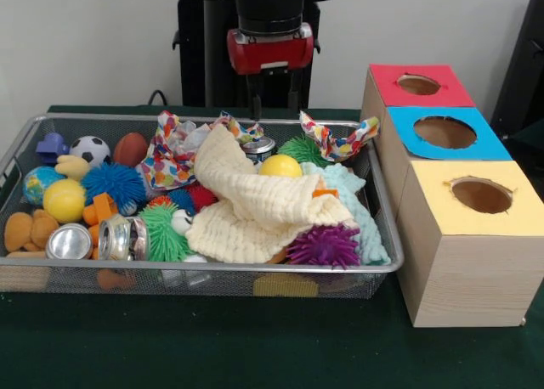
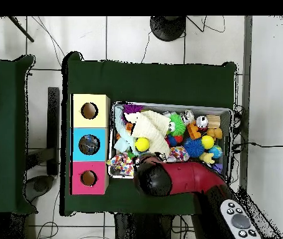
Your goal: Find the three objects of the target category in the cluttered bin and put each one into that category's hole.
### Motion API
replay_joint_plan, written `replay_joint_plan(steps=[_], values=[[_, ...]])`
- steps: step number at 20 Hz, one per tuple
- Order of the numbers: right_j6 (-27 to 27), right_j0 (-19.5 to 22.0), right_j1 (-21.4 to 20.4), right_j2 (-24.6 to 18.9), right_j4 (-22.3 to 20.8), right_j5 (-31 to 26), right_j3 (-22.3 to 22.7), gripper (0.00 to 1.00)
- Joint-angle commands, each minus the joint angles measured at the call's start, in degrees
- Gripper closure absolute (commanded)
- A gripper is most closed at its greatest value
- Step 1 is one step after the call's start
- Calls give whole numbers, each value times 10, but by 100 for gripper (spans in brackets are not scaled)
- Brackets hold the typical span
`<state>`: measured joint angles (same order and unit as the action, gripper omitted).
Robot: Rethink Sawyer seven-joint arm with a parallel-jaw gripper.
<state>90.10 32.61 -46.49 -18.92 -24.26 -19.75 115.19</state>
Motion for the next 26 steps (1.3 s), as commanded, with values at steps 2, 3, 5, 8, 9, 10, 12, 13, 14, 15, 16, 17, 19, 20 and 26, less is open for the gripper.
replay_joint_plan(steps=[2,3,5,8,9,10,12,13,14,15,16,17,19,20,26], values=[[-135,72,30,-92,-58,-82,-81,0],[-135,79,32,-95,-61,-86,-80,0],[-148,96,35,-108,-68,-97,-81,0],[-157,113,39,-120,-77,-118,-85,0],[-156,117,40,-122,-81,-121,-86,0],[-155,122,41,-124,-84,-125,-88,0],[-159,127,41,-132,-90,-133,-92,0],[-159,131,38,-136,-92,-136,-93,0],[-160,134,35,-140,-94,-141,-93,0],[-159,137,32,-142,-98,-146,-94,0],[-157,138,31,-144,-102,-150,-95,0],[-155,141,32,-146,-105,-153,-97,0],[-159,145,38,-154,-114,-152,-101,0],[-159,154,37,-158,-120,-146,-90,0],[-182,176,67,-174,-147,-160,-127,0]])
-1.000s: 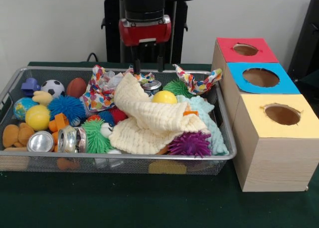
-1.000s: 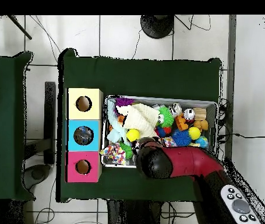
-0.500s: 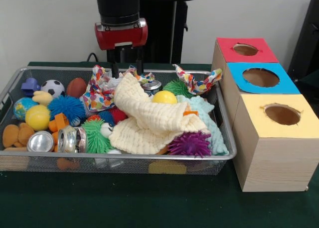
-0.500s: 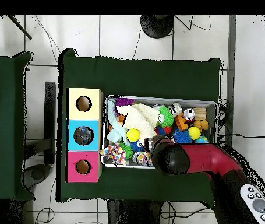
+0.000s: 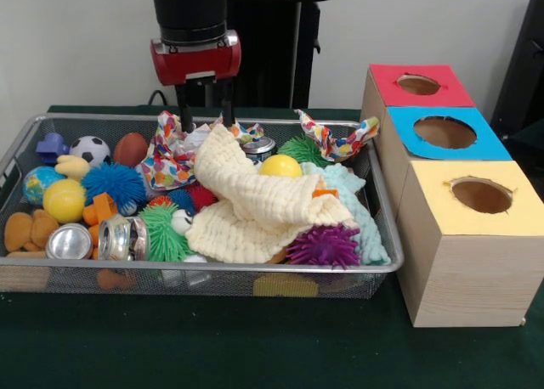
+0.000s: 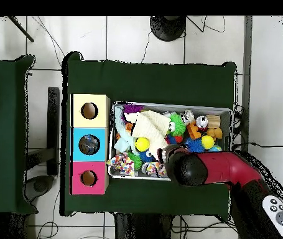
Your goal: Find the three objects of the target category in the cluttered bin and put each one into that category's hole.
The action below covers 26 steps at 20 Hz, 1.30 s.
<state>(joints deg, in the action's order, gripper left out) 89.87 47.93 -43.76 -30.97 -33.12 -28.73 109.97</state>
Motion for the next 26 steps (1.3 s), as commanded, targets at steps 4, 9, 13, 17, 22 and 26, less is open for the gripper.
replay_joint_plan(steps=[4,9,13,17,22,26], values=[[-198,33,46,-67,-72,-85,-89,0],[-199,41,61,-67,-92,-97,-110,0],[-211,44,63,-64,-114,-111,-131,0],[-218,44,63,-60,-136,-117,-145,0],[-264,48,65,-71,-158,-133,-158,0],[-273,49,72,-71,-165,-144,-181,0]])
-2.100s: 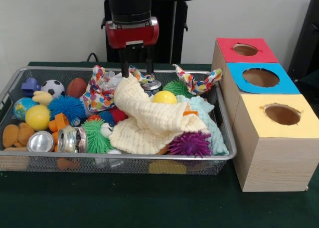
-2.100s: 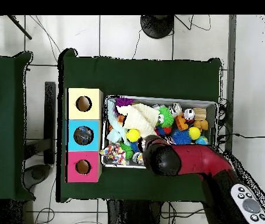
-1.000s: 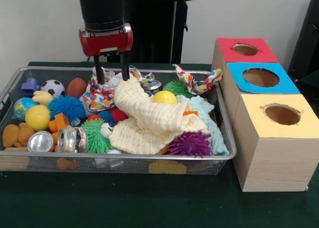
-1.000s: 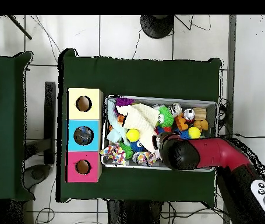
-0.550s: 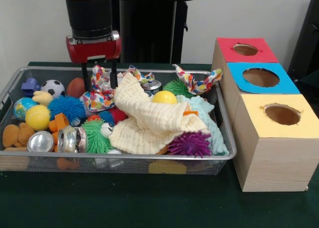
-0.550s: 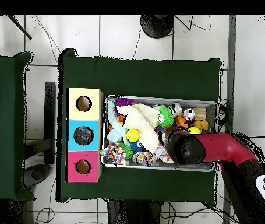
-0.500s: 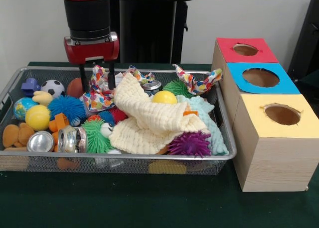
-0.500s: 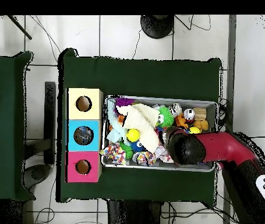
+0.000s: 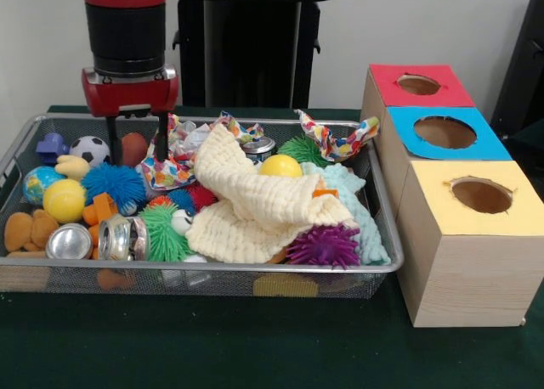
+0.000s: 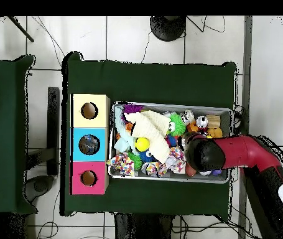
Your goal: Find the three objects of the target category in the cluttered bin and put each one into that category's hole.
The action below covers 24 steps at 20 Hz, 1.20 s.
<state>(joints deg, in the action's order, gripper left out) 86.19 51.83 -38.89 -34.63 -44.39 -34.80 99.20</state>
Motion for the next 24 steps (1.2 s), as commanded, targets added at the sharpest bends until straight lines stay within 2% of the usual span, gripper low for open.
replay_joint_plan(steps=[1,13,24], values=[[-243,12,26,-36,-52,-85,-76,0],[-265,11,40,-29,-44,-89,-93,0],[-242,15,20,-15,-42,-74,-48,0]])
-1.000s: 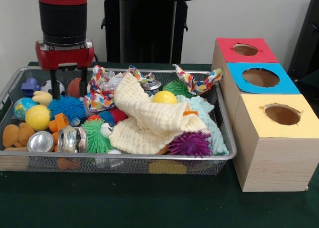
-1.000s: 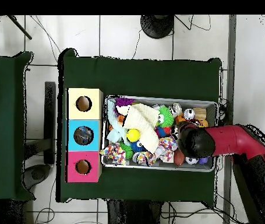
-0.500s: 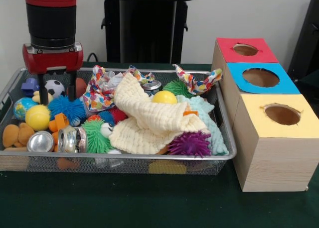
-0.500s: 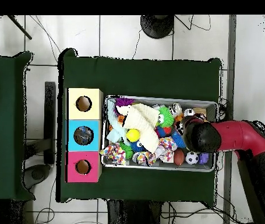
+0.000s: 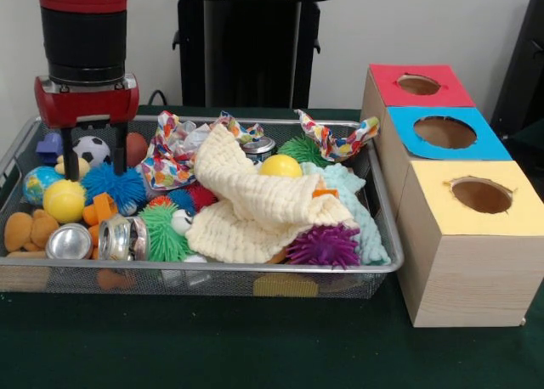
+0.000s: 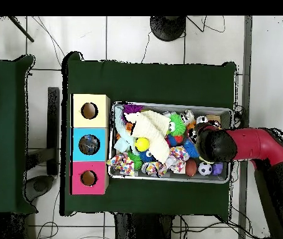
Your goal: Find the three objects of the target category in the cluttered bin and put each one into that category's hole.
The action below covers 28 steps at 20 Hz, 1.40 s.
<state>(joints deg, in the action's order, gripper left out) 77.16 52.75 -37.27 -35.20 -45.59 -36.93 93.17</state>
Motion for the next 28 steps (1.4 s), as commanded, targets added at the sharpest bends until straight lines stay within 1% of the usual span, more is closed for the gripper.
replay_joint_plan(steps=[1,3,7,10,13,14,21,24,28], values=[[-146,6,2,-6,-31,-50,16,0],[-146,8,2,-4,-35,-46,23,0],[-234,35,8,-20,-54,-53,46,0],[-278,60,27,-37,-68,-37,61,0],[-300,90,56,-53,-67,-28,76,0],[-306,95,59,-53,-73,-26,79,0],[-285,98,74,-32,-105,-8,91,0],[-292,103,84,-24,-117,-9,96,0],[-289,104,76,-15,-129,-17,107,0]])
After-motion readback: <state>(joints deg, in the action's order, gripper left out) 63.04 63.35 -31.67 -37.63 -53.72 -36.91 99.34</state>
